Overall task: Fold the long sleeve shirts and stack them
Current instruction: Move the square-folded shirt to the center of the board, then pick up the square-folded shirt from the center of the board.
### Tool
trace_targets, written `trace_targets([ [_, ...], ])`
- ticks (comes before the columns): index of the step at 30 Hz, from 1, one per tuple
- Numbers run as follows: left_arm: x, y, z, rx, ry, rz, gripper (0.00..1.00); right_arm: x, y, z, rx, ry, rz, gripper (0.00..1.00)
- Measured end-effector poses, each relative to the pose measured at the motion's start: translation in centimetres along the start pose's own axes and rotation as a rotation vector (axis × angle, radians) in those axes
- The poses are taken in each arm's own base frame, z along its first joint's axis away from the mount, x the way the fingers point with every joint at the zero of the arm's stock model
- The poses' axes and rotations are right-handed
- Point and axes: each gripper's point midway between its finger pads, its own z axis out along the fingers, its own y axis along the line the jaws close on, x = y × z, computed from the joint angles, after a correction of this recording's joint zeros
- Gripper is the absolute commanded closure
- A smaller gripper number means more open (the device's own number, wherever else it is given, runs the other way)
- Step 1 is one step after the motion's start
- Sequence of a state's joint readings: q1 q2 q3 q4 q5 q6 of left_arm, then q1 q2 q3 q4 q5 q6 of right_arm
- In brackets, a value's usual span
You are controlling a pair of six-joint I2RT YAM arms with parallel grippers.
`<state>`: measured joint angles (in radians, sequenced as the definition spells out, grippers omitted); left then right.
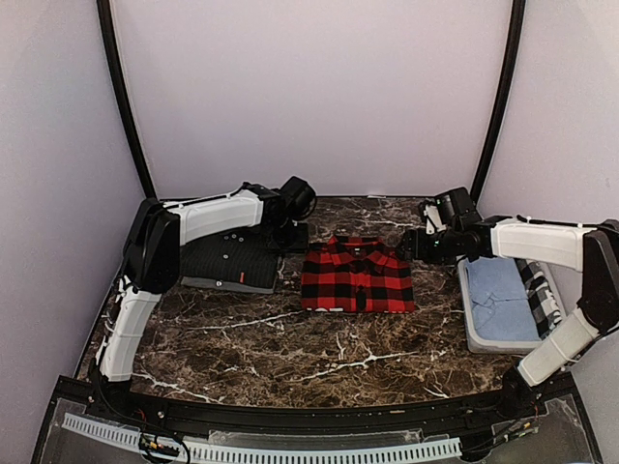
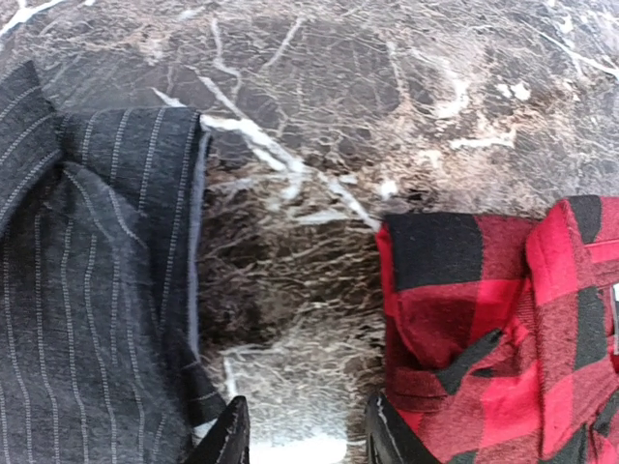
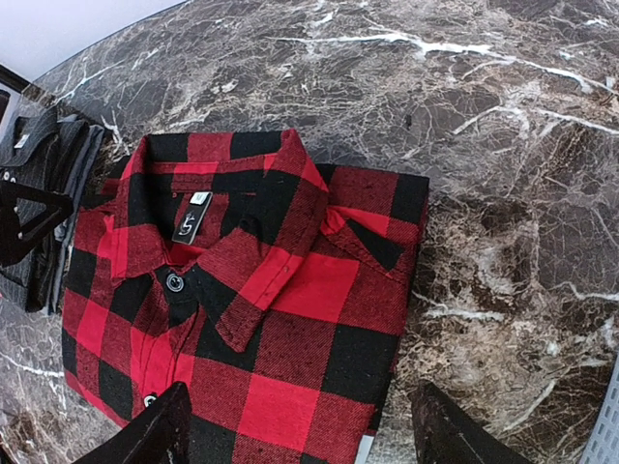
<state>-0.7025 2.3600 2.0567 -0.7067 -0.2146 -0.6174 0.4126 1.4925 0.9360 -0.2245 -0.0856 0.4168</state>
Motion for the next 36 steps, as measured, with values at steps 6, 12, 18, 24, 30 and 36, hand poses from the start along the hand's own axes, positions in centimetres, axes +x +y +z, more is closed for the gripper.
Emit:
trace_targets([
  [6,0.6,-1.3,0.1,0.082,0.027,-0.005,0.6,0.3,-0.3,0.1,0.012,0.01,0.012,0.25],
  [12,4.2,-1.4,-0.2,0.171,0.12,-0.025,0.57,1.8,-0.9,1.0,0.033,0.047,0.024,0.26],
  [18,5.2,-1.8,-1.9,0.256,0.132,-0.042,0.51,3.4,-1.4,2.2,0.063,0.095,0.028,0.27],
  [24,5.7,-2.9,-2.1,0.348,0.137,-0.055,0.46,4.8,-2.1,3.4,0.102,0.133,0.028,0.3],
  [30,6.5,-3.6,-1.7,0.404,0.152,-0.062,0.48,4.8,-3.1,3.7,0.153,0.127,0.034,0.34],
  [36,6.4,-4.1,-1.4,0.431,0.15,-0.071,0.56,5.4,-3.6,4.4,0.179,0.141,0.038,0.4],
])
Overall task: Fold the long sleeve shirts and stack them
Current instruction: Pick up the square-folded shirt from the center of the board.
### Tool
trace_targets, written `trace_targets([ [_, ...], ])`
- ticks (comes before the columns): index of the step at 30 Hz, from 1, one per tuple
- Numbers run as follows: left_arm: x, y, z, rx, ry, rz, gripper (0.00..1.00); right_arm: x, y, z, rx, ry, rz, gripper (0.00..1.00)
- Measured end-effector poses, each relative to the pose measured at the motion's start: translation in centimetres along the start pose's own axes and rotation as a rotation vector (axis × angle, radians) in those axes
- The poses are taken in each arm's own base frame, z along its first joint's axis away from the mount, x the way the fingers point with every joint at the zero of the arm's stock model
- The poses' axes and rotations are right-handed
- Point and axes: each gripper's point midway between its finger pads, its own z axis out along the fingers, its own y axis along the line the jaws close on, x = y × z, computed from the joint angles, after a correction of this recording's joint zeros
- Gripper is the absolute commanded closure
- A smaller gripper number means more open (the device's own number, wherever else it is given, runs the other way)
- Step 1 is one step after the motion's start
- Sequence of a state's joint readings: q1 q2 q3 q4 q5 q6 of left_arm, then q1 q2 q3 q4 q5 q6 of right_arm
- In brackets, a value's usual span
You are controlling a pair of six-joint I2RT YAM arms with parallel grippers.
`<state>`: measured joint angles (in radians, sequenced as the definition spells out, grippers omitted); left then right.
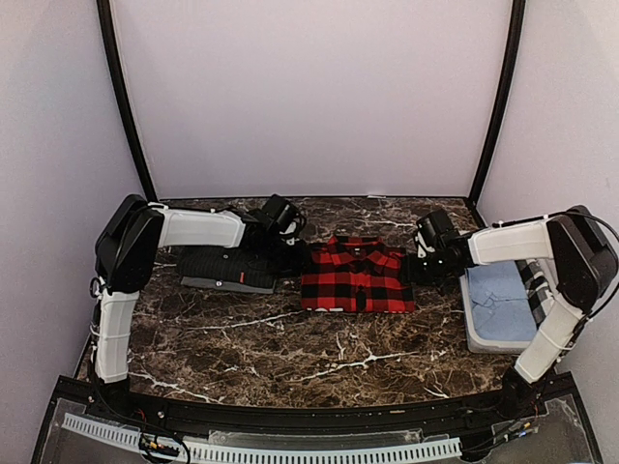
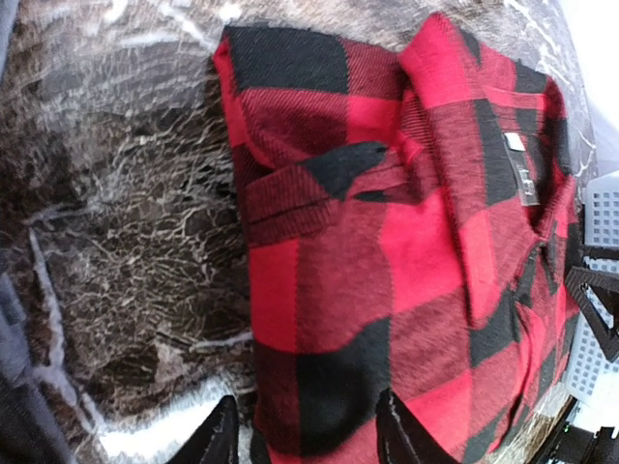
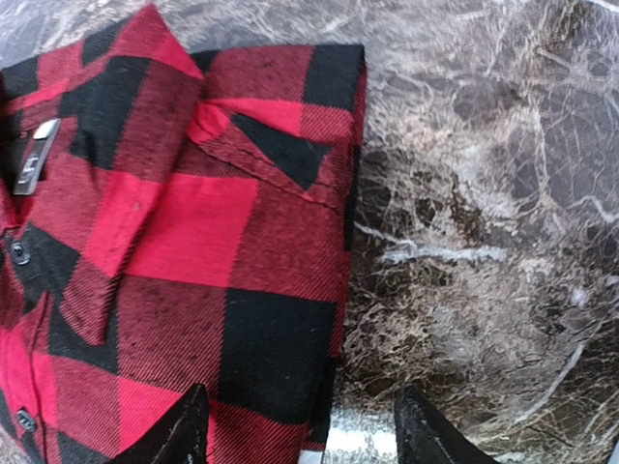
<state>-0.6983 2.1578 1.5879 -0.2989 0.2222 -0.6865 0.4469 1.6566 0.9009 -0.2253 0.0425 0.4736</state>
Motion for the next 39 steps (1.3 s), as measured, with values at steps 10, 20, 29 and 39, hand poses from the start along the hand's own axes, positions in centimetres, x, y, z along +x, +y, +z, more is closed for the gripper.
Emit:
trace_targets([
  [10,0.4,0.9,1.7,-0.014,0.012,-0.028,0.66,1.2,0.6,1.6,0.004,0.029,-0.012,0.58],
  [20,0.7,0.1,2.6,0.007,0.021,-0.056,0.97,1.0,1.5,1.6,-0.022,0.024,0.013,1.0],
  [29,0.4,-1.3,2.2,0.024,0.022,-0.064,1.0,0.1,2.1,-0.1,-0.05,0.005,0.017,1.0],
  [39,-1.2,-3.8,-0.5,0.059,-0.008,-0.037,1.0,-3.8,5.1,-4.5,-0.153,-0.1,0.02,1.0],
])
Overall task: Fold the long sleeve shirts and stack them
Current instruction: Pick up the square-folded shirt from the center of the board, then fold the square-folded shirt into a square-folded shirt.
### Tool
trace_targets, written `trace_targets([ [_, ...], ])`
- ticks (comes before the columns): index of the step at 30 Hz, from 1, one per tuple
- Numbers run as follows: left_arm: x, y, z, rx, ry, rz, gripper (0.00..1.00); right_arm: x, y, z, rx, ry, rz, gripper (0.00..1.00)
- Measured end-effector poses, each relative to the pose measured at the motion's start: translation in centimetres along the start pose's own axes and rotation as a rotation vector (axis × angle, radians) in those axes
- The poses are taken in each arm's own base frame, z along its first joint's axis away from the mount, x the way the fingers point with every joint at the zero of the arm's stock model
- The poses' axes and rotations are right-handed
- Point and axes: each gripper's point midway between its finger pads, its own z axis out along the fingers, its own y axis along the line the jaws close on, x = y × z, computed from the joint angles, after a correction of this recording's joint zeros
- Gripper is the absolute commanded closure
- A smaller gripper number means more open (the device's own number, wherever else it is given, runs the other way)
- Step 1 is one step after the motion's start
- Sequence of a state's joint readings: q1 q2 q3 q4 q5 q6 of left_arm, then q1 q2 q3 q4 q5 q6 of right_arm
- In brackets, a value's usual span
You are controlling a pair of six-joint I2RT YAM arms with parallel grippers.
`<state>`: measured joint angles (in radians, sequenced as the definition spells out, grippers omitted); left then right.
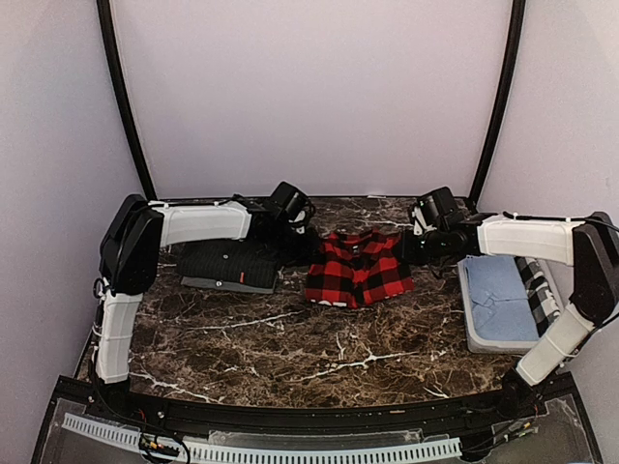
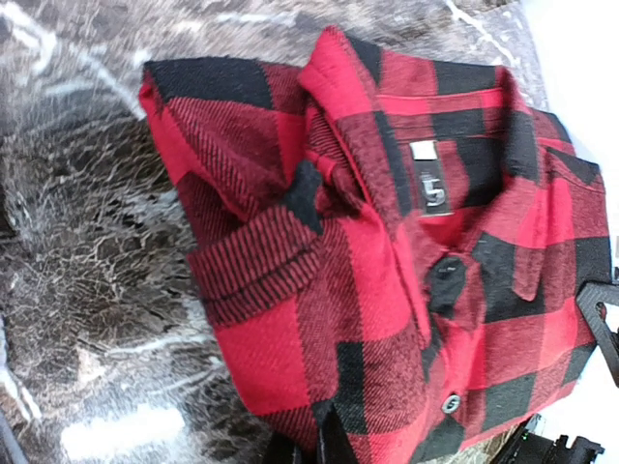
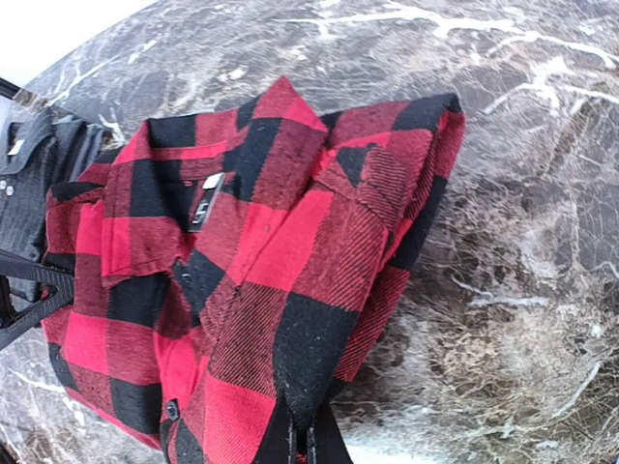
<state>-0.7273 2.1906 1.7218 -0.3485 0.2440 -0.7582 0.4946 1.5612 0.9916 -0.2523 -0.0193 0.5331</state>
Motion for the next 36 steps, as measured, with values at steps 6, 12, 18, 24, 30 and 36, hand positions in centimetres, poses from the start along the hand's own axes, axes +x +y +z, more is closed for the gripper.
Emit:
trace_targets([
  [6,-1.0,-1.7,-2.0,0.016,-0.022,0.031,1.0,-0.8,1.3,-0.6,-0.024,-0.003,-0.008,1.0],
  [12,-2.3,-2.3,-4.2,0.016,-0.049,0.05,1.0,-2.7,4.1,-1.9,-0.073,-0.043,-0.025,1.0],
  [18,-4.3,-1.4,-7.9,0.006,-0.092,0.049,1.0,-4.3,8.9,-3.3,-0.164,-0.097,-0.031,1.0],
  [24,-6.5,2.0,-13.5,-0.022,-0.165,0.013,1.0,-4.9,16.8,-2.7,-0.287,-0.131,-0.057,1.0],
  [30,-8.6,6.6,-17.9,-0.076,-0.226,-0.027,1.0,-4.5,22.9,1.0,-0.35,-0.127,-0.065,1.0],
  [36,-9.6,12.1,-20.3,-0.148,-0.255,-0.087,1.0,-4.5,27.9,4.9,-0.396,-0.124,-0.072,1.0],
])
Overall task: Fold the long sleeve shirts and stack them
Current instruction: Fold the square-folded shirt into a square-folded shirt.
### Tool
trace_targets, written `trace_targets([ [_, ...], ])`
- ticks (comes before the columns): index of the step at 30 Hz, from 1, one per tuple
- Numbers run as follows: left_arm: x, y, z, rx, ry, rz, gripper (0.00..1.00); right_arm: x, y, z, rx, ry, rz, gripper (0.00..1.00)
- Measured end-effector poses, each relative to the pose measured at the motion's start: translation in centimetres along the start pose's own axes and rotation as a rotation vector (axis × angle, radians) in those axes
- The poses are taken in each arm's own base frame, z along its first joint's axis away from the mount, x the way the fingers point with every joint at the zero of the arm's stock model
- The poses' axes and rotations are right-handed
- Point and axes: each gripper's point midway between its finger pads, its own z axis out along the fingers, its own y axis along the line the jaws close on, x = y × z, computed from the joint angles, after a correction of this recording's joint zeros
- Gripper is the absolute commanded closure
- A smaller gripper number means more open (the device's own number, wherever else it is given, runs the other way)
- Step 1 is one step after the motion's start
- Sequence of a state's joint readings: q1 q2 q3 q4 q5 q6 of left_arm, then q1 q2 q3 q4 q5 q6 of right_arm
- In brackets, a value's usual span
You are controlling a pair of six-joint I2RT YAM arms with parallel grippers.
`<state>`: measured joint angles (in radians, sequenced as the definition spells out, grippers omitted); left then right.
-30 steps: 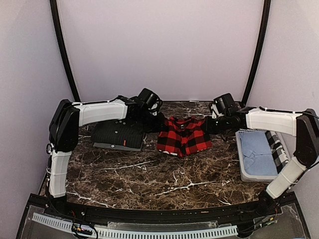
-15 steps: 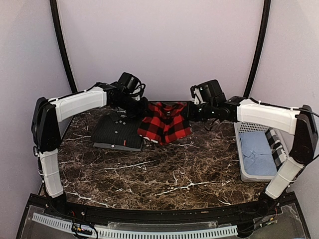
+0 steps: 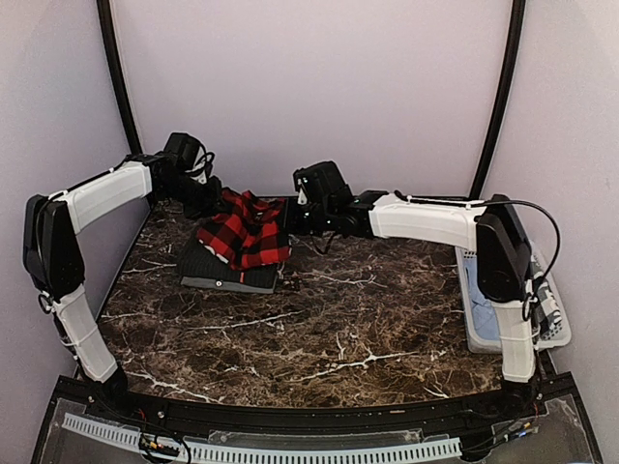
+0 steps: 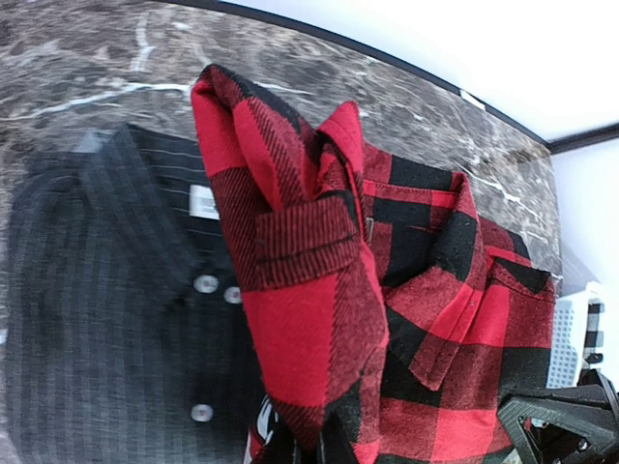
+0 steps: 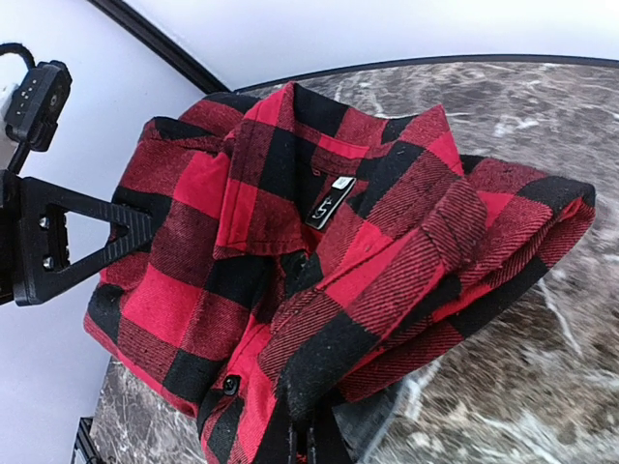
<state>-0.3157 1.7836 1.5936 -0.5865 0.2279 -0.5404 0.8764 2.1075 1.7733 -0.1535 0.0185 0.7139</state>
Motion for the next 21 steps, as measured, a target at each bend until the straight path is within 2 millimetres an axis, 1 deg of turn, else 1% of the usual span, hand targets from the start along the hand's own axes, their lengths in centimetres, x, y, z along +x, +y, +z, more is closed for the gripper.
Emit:
trace_targets([
  [2,-0.5,1.8,-0.2,-0.024,-0.007,-0.017,1.0,0.0,0.9,1.5,-0.018,-0.003,0.002,1.0],
  [4,-0.8,3.1,-0.5,-0.042,-0.01,-0.03,1.0,0.1,1.5,2.6,-0.037,0.001,0.009,1.0],
  [5,-1.0,4.1,-0.6,-0.054,-0.012,-0.039,1.0,0.2,1.7,3.1,-0.044,0.005,0.014,1.0],
  [10,-1.3,6.6,-0.9,-0.088,-0.016,-0.068,1.0,0.5,2.3,4.5,-0.077,0.022,0.035,1.0],
  [15,-1.0,8.3,-0.8,-0.107,-0.004,-0.088,1.0,1.4,2.4,5.3,-0.098,0.052,0.058,1.0],
  [21,-0.7,9.4,-0.5,-0.112,0.003,-0.1,1.0,2.4,2.1,6.1,-0.108,0.078,0.081,1.0],
])
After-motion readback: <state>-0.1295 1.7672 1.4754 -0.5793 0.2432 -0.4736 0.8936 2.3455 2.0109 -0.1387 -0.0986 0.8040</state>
